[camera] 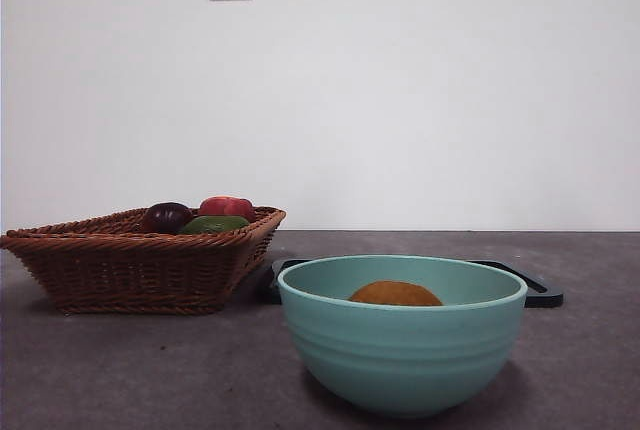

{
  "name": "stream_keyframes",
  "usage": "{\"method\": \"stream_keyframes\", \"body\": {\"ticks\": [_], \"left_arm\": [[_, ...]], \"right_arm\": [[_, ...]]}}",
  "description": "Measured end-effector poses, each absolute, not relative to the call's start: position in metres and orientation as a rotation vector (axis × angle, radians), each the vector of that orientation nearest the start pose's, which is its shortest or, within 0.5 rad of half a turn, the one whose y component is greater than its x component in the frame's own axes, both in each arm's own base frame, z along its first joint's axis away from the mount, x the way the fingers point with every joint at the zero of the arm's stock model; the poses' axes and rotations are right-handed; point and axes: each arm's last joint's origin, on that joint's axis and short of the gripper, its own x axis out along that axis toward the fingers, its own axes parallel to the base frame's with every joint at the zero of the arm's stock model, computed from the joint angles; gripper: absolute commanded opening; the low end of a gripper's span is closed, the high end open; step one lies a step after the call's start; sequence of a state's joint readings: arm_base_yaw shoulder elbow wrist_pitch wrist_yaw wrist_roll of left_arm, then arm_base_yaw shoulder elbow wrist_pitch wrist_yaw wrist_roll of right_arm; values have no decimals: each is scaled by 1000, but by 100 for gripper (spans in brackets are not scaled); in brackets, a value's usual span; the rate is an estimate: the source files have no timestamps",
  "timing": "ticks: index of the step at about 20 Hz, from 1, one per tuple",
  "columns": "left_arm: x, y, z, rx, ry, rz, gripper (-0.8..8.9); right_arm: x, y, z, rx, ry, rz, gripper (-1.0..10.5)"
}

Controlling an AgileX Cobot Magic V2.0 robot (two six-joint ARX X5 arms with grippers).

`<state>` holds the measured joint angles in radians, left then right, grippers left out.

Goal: Pick up the wifruite, put it on the bowl, pick up the plate, put it on desk

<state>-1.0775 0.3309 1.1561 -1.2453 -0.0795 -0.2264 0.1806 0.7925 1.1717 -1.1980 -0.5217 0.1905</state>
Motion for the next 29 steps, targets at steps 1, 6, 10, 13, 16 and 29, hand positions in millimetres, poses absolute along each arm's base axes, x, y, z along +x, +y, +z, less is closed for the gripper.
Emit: {"method": "stream_keyframes", "body": {"ticks": [1, 6, 10, 13, 16, 29], "left_arm": [[-7, 18, 371, 34, 474, -933, 561], [-7, 18, 371, 34, 474, -933, 561], [-7, 18, 371, 34, 474, -933, 561], [-7, 18, 371, 34, 474, -933, 561], [-7, 18, 371, 34, 474, -933, 561], [-7, 18, 371, 34, 474, -933, 561]], "right_arm": [[106, 36, 369, 307, 903, 598, 614], [138, 63, 356, 206, 998, 627, 579], [157, 95, 339, 85, 1090, 636, 579], [170, 119, 321, -14, 1177, 600, 579], [182, 142, 299, -110, 1255, 553, 579], [225, 183, 207, -271, 1577, 423, 547]]}}
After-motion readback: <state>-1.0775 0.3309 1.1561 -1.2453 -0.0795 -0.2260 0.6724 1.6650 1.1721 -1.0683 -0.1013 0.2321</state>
